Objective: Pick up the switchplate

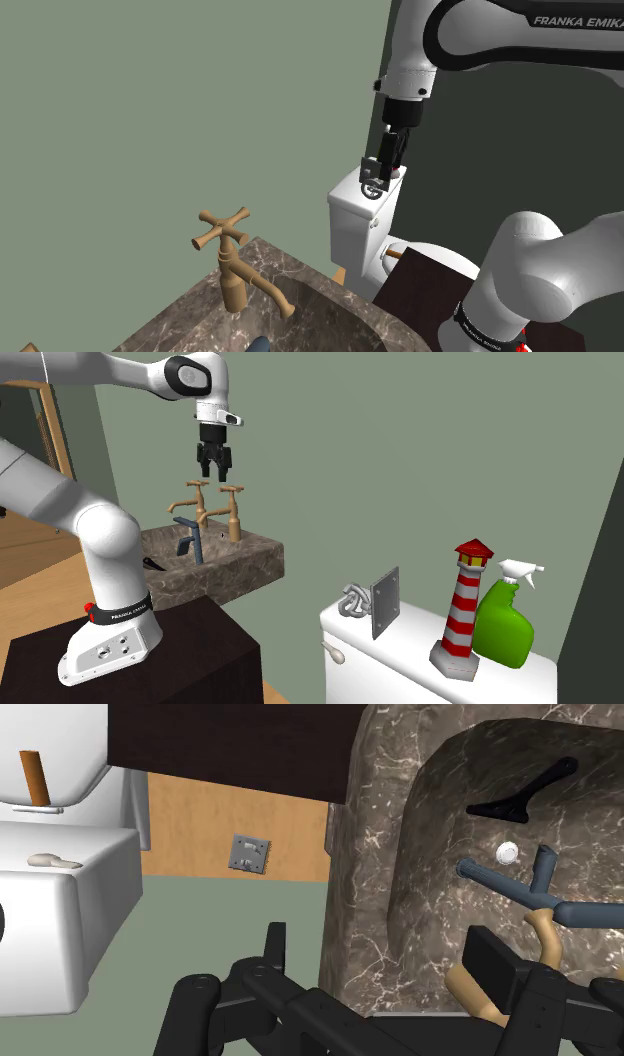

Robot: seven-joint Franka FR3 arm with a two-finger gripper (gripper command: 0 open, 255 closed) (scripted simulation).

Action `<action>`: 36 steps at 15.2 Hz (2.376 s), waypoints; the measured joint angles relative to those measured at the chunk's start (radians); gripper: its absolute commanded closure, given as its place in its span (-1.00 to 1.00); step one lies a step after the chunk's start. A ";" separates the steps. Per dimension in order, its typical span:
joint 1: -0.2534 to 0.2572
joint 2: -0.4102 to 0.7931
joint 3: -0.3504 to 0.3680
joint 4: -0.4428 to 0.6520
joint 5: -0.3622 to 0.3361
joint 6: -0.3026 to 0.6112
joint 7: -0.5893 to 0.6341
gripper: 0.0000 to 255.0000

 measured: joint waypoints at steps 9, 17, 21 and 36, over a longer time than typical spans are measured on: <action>-0.057 0.082 -0.114 -0.046 -0.106 0.133 -0.134 -1.00; -0.111 0.240 -0.241 -0.031 -0.196 0.297 -0.273 -1.00; -0.134 0.341 -0.309 -0.001 -0.223 0.382 -0.348 -1.00; -0.198 0.827 -0.506 0.288 -0.110 0.614 -0.657 -1.00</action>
